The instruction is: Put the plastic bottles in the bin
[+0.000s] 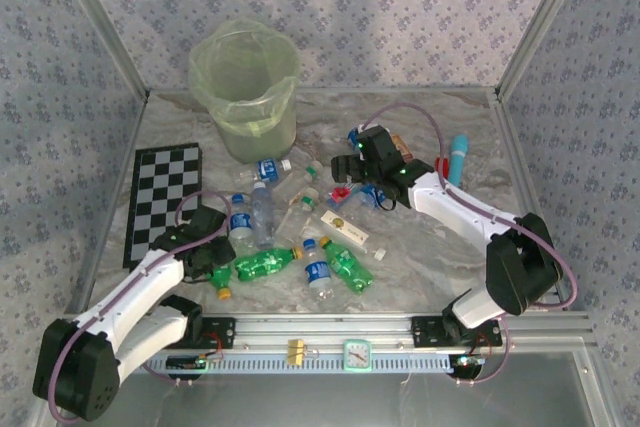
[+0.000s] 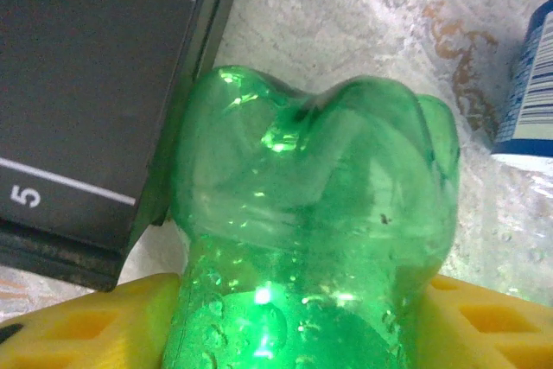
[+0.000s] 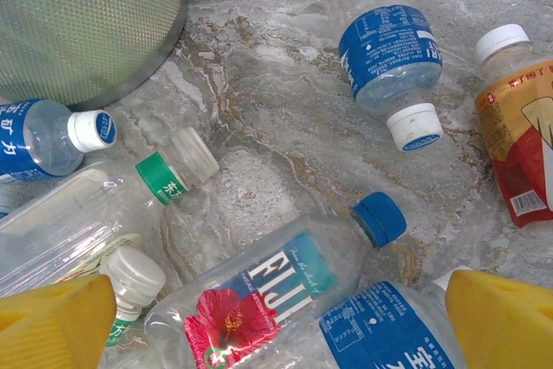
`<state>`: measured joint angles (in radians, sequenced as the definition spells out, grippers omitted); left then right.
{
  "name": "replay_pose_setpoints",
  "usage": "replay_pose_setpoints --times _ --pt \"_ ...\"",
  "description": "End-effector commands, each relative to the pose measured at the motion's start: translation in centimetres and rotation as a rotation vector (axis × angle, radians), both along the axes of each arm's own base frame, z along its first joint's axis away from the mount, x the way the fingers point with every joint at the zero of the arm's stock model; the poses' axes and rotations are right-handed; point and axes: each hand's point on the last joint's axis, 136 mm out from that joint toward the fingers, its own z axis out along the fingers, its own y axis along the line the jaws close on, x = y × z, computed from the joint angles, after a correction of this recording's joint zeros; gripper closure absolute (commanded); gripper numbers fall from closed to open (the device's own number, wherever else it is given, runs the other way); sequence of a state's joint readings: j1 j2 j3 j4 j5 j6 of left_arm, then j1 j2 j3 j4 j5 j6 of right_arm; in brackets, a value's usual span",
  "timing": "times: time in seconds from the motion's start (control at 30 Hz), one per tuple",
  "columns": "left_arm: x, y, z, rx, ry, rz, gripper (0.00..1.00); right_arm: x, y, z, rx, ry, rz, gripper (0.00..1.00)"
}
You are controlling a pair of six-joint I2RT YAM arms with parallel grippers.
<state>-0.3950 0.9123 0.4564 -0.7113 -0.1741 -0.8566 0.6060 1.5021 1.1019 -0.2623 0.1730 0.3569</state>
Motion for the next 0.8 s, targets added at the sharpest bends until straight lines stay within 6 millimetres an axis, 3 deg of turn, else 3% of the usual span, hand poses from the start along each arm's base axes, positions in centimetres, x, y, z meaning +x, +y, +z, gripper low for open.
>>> replay_pose_setpoints --times 0.0,0.3,0.53,0.77 --pt "0.4 0.2 0.1 0.02 -0.02 0.002 0.42 0.0 -0.2 0.5 -0.029 -0.011 -0.007 0.0" --pt "0.9 0.4 1.4 0.022 -0.076 0.005 0.5 0.0 -0.2 0.6 -0.029 -0.011 -0.008 0.0" --pt "2.8 0.4 5.4 0.037 -0.184 -0.015 0.5 0.0 -0.2 0.6 -0.027 -0.009 -0.006 0.0" --pt "5.0 -0.9 8.6 0.006 -0.259 -0.079 0.5 0.0 -0.2 0.6 -0.027 -0.009 -0.007 0.0"
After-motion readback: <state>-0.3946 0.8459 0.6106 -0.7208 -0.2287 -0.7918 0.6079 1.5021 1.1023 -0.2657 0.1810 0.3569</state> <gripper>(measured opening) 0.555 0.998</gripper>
